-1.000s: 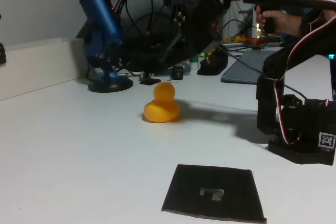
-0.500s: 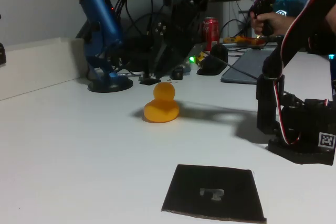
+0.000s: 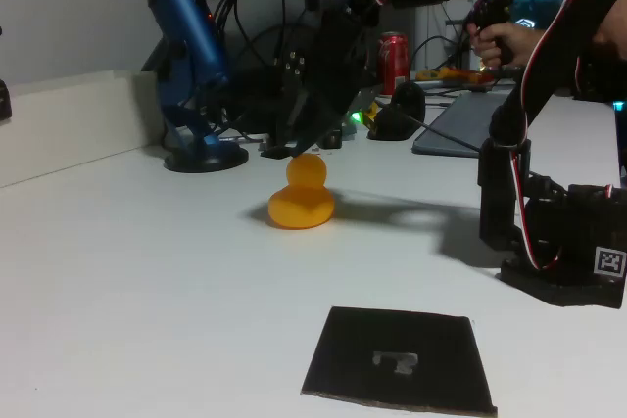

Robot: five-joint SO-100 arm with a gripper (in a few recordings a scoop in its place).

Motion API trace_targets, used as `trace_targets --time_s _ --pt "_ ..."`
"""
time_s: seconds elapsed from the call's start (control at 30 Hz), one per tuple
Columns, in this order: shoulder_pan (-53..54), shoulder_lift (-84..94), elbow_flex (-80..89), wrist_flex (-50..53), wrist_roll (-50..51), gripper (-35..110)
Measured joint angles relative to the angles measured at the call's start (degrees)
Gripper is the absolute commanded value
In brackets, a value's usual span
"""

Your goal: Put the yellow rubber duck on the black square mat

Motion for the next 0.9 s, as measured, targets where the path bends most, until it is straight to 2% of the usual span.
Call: trace_targets --time_s 0.17,0.43,0.6,0.77,0.9 --pt "0.00 -0.09 -5.71 3.69 0.09 6" --pt "0.00 -0.35 -26.89 23.12 0.09 6" --pt "0.00 -0.26 -33.31 33.57 0.09 6" --pt "0.44 -0.26 -33.49 36.30 0.09 6" --pt "4.75 -0.26 -33.49 36.65 0.09 6"
